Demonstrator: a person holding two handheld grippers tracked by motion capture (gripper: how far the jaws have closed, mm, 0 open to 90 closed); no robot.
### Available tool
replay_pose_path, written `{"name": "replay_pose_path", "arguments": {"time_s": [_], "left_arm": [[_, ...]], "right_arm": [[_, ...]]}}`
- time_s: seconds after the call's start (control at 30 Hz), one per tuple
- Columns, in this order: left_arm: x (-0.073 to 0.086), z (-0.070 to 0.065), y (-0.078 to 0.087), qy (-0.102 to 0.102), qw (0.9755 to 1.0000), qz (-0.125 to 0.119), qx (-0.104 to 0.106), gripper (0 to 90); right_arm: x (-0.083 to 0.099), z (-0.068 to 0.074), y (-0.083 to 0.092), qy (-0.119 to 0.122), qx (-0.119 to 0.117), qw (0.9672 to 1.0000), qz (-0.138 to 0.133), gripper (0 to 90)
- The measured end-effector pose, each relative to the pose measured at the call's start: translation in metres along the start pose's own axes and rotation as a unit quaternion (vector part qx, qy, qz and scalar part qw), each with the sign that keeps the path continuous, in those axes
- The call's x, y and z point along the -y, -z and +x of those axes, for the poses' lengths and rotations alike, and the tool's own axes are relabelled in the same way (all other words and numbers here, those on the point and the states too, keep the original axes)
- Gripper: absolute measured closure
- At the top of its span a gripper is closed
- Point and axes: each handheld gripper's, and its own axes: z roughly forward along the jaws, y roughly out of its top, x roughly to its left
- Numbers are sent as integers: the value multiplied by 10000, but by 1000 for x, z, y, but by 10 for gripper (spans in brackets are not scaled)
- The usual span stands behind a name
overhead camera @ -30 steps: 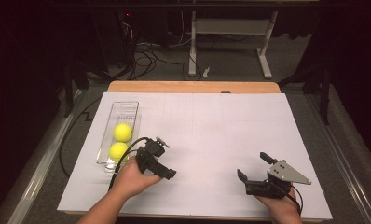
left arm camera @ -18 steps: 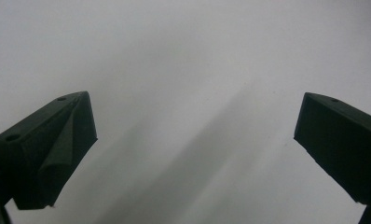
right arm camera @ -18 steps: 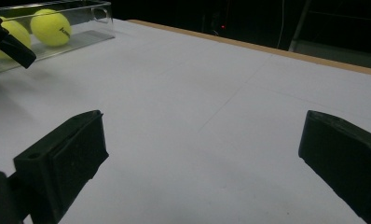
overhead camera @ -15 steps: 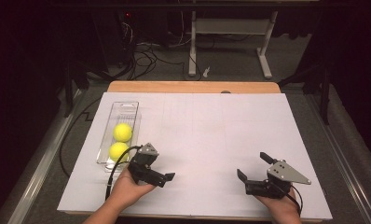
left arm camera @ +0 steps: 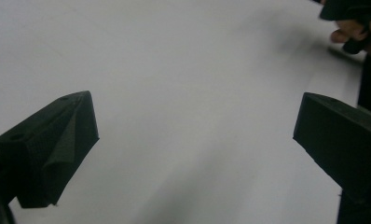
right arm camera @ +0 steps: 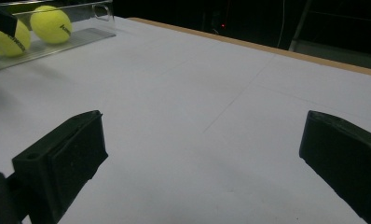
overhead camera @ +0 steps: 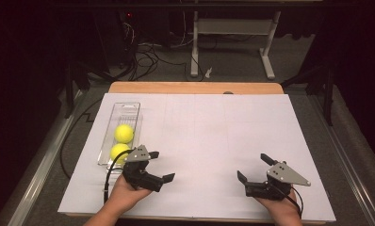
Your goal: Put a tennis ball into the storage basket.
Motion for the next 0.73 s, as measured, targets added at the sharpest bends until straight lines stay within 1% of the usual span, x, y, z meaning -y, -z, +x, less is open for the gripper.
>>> {"name": "replay_pose_path", "arguments": {"time_s": [0.03, 0.07, 0.1, 0.13, 0.17, 0.2, 0.33, 0.37, 0.4, 0.43, 0.47, 0.5, 0.53, 0.57, 0.67, 0.73], "left_arm": [[-3, 0, 5, 35, 9998, -130, 148, 11], [-3, 0, 5, 35, 9998, -130, 148, 10], [-4, 0, 7, 30, 9996, -194, 178, 10], [-6, 0, 10, 44, 9993, -280, 245, 8], [-9, 0, 15, 81, 9986, -441, 273, 9], [-9, 0, 15, 81, 9986, -441, 273, 8], [-15, 5, 27, 101, 9973, -693, 239, 8], [-19, 8, 34, 133, 9959, -878, 193, 4], [-19, 8, 34, 133, 9959, -878, 193, 4], [-24, 12, 39, 271, 9941, -1035, 173, 4], [-24, 12, 39, 271, 9941, -1035, 173, 5], [-27, 15, 42, 327, 9931, -1119, 115, 5], [-27, 16, 42, 316, 9930, -1137, 92, 5], [-27, 16, 43, 311, 9930, -1136, 60, 6], [-27, 17, 43, 324, 9928, -1155, 58, 6], [-26, 16, 42, 310, 9931, -1132, 33, 6]], "right_arm": [[0, 1, 1, -1, 27, 10000, -15, 9], [0, 1, 1, -1, 27, 10000, -15, 9], [-1, 1, 1, 1, 39, 10000, -21, 9], [-1, 1, 2, -1, 47, 10000, -24, 8], [-2, 1, 3, -14, 67, 10000, -58, 6], [-2, 1, 4, -17, 70, 9999, -77, 5], [-3, 1, 6, -37, 77, 9999, -113, 3], [-4, 0, 8, -63, 85, 9998, -155, 3], [-4, 0, 8, -63, 85, 9998, -155, 3], [-4, -1, 10, -76, 85, 9997, -194, 3], [-4, -1, 10, -76, 85, 9997, -194, 3], [-5, -2, 11, -86, 74, 9997, -216, 3], [-5, -2, 11, -81, 72, 9997, -219, 3], [-5, -3, 12, -90, 69, 9997, -226, 3], [-5, -3, 12, -91, 64, 9996, -243, 3], [-6, -4, 13, -90, 64, 9996, -267, 3]]}}
